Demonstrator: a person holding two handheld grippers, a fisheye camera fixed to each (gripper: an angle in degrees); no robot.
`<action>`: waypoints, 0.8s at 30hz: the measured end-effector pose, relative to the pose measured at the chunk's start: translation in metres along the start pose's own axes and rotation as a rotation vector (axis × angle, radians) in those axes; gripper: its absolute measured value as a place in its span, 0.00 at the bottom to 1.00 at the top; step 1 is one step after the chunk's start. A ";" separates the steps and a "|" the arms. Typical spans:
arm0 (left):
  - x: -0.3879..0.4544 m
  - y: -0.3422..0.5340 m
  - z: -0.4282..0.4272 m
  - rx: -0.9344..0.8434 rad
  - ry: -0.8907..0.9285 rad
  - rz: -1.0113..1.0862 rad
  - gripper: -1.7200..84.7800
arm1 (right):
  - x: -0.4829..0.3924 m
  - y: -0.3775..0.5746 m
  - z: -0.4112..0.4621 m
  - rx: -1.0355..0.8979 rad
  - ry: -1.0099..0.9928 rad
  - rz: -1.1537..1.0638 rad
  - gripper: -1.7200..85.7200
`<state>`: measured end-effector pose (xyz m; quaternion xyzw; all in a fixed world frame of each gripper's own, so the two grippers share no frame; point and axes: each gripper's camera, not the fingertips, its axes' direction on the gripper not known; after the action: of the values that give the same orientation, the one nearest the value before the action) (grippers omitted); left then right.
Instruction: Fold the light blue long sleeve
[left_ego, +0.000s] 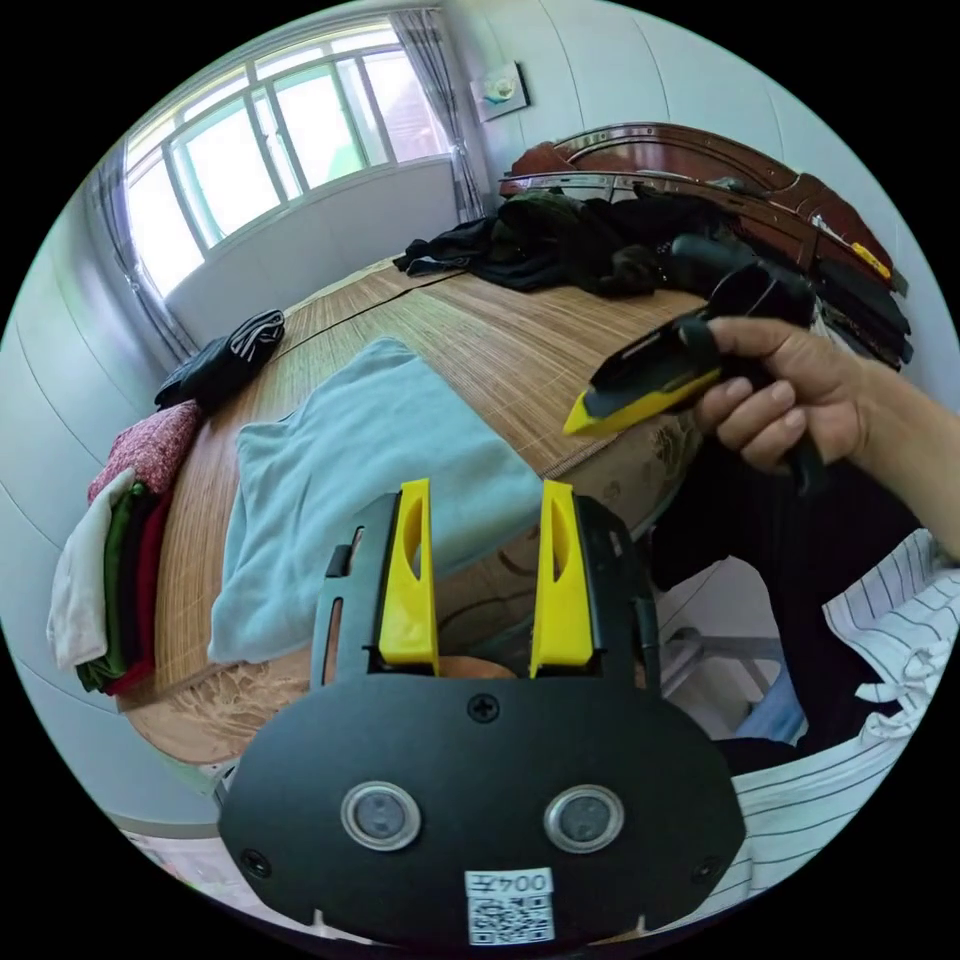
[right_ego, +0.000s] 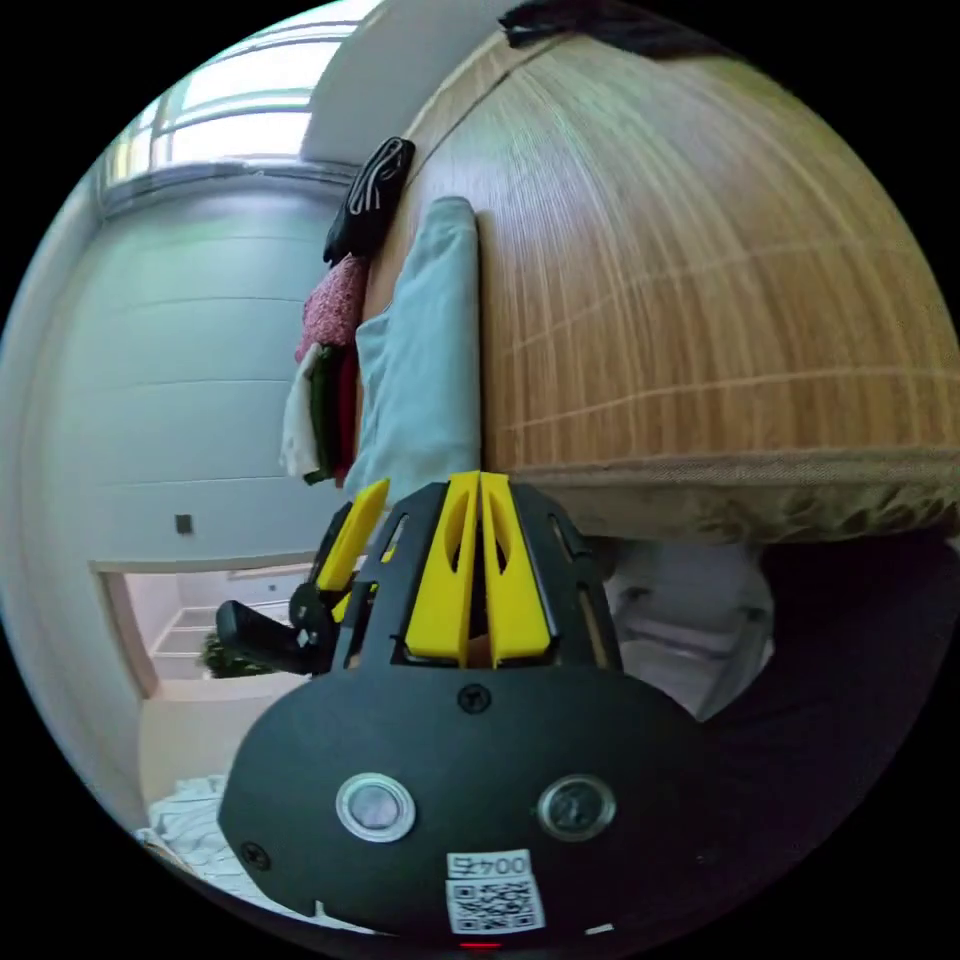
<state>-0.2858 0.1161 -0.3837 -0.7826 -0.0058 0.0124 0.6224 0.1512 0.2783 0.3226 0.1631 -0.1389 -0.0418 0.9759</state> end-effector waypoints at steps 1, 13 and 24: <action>0.001 0.015 0.019 -0.016 -0.005 0.013 0.19 | -0.014 0.003 -0.007 0.061 0.149 -0.070 0.02; -0.007 0.162 0.155 -0.065 -0.132 0.066 0.22 | -0.048 0.056 0.108 0.232 0.981 -0.433 0.01; -0.065 0.262 0.256 -0.160 -0.072 0.035 0.20 | -0.027 0.078 0.109 0.340 0.823 -0.370 0.01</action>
<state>-0.3597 0.3045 -0.6953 -0.8289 -0.0156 0.0509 0.5568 0.0972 0.3222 0.4405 0.3453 0.2852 -0.1233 0.8856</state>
